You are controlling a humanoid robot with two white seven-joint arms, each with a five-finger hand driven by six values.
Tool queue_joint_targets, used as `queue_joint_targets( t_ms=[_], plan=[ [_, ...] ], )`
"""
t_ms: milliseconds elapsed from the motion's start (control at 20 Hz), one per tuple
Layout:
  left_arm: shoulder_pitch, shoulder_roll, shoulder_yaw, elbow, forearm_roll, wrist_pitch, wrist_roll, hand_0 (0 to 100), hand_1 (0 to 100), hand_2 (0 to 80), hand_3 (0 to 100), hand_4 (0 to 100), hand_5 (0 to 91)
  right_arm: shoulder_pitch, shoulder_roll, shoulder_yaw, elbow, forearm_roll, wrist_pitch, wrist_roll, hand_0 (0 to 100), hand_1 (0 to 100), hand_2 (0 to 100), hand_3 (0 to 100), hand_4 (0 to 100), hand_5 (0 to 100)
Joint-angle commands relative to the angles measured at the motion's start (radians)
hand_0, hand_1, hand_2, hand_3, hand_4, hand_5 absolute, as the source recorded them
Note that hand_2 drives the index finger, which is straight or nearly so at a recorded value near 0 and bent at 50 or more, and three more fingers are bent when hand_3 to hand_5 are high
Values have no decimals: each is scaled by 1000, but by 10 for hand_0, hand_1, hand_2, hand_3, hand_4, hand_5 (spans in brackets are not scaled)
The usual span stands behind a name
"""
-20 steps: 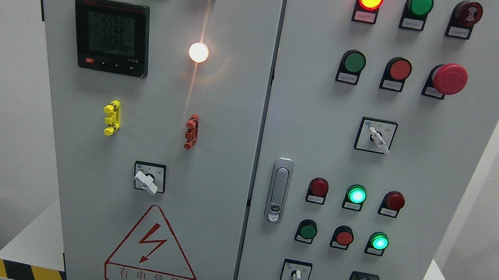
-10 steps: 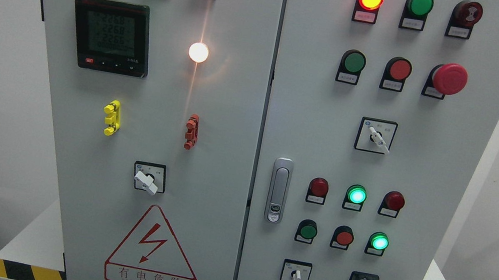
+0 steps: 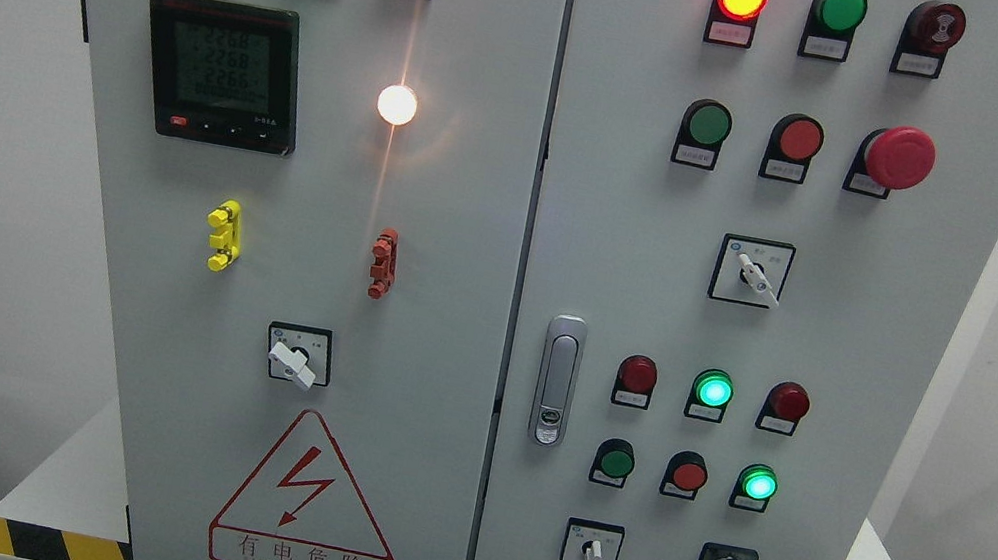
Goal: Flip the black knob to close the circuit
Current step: 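Raise the right hand up to the black rotary knob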
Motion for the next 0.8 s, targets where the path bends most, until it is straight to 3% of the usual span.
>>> queue_joint_targets(
  t_ms=[0, 750],
  plan=[
    [23, 0, 0, -29, 0, 1, 0, 120, 556, 0, 0, 0, 0, -14, -7, -14, 32, 2, 0, -2, 0, 38, 845, 1000, 916, 1000],
    [21, 0, 0, -29, 0, 1, 0, 120, 556, 0, 0, 0, 0, -15, -19, -42, 44, 2, 0, -11, 0, 50, 834, 1000, 909, 1000]
  ],
)
